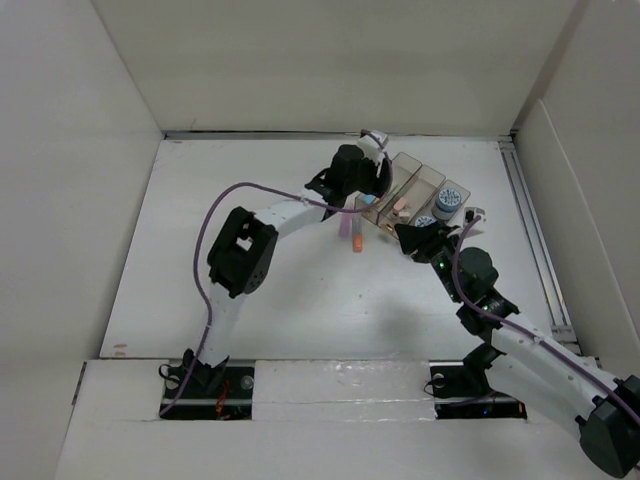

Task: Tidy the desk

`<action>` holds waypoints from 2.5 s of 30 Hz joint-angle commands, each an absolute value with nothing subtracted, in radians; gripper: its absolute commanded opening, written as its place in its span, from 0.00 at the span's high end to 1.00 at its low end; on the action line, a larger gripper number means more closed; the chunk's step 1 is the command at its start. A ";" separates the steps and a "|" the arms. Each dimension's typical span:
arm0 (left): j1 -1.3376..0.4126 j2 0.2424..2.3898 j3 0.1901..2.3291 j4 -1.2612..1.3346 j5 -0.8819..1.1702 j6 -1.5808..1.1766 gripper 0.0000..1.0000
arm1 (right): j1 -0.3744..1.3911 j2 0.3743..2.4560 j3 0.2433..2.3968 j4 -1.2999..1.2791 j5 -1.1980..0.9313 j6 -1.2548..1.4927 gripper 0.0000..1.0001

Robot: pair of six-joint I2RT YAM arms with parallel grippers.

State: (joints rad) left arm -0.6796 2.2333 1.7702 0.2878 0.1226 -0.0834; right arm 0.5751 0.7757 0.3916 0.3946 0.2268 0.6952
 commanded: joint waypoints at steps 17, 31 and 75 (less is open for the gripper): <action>-0.729 1.792 1.035 0.411 -0.224 -0.368 0.53 | 0.577 0.821 0.416 0.482 0.170 0.686 0.57; -0.729 1.982 1.144 0.362 -0.216 -0.368 0.57 | 0.577 0.818 0.420 0.468 0.175 0.680 0.52; -0.759 2.117 1.748 0.206 -0.054 -0.181 1.00 | 0.577 0.753 0.399 0.459 0.207 0.692 0.51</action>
State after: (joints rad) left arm -0.7700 2.0689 1.6382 0.2790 -0.1085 -0.2302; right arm 0.5755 0.7864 0.3916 0.4191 0.1833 0.6895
